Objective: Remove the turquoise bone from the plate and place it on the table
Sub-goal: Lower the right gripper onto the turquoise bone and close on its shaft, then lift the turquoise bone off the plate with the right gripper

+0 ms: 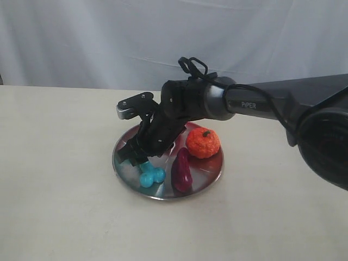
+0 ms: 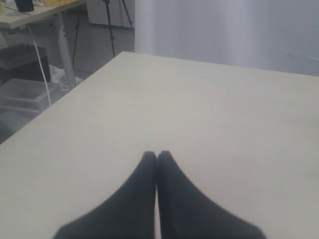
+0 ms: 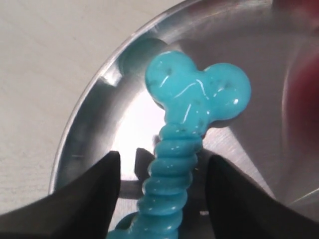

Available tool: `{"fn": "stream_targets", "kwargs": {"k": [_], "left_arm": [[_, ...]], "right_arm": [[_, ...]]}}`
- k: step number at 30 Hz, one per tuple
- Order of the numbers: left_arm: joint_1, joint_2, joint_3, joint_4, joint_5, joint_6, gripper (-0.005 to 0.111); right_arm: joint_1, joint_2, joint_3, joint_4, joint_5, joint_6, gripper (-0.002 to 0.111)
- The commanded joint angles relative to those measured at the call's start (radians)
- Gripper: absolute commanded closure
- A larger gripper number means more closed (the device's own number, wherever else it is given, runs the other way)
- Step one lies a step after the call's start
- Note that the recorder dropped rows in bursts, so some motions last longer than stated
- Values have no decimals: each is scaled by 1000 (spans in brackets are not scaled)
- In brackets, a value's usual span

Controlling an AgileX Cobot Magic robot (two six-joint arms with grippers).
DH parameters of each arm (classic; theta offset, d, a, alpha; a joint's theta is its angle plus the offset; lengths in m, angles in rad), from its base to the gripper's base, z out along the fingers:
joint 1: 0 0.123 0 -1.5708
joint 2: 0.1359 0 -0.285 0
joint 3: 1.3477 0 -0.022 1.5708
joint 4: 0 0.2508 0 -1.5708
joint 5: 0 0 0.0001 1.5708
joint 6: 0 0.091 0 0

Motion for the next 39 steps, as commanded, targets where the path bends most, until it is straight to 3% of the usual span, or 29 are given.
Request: {"fn": "stream_targets", "kwargs": {"k": [1,20,22,27,39], "left_arm": [[2,-1,3,-1,-5,-4,107],[2,-1,3,-1,-5,-4,107],[2,-1,3,-1,-5,-4,107],[2,-1,3,-1,-5,-4,107],[2,-1,3,-1,-5,-4,107]], "right_arm": [[0,0,-3,-8,-10,-12,58],[0,42,-3,-8,-41,-12,59],[0,43,-3,-8,-45,-12,67],[0,27,-3,-21,-14,-4,108],[-22,-424,-3,-84,137,37,109]]}}
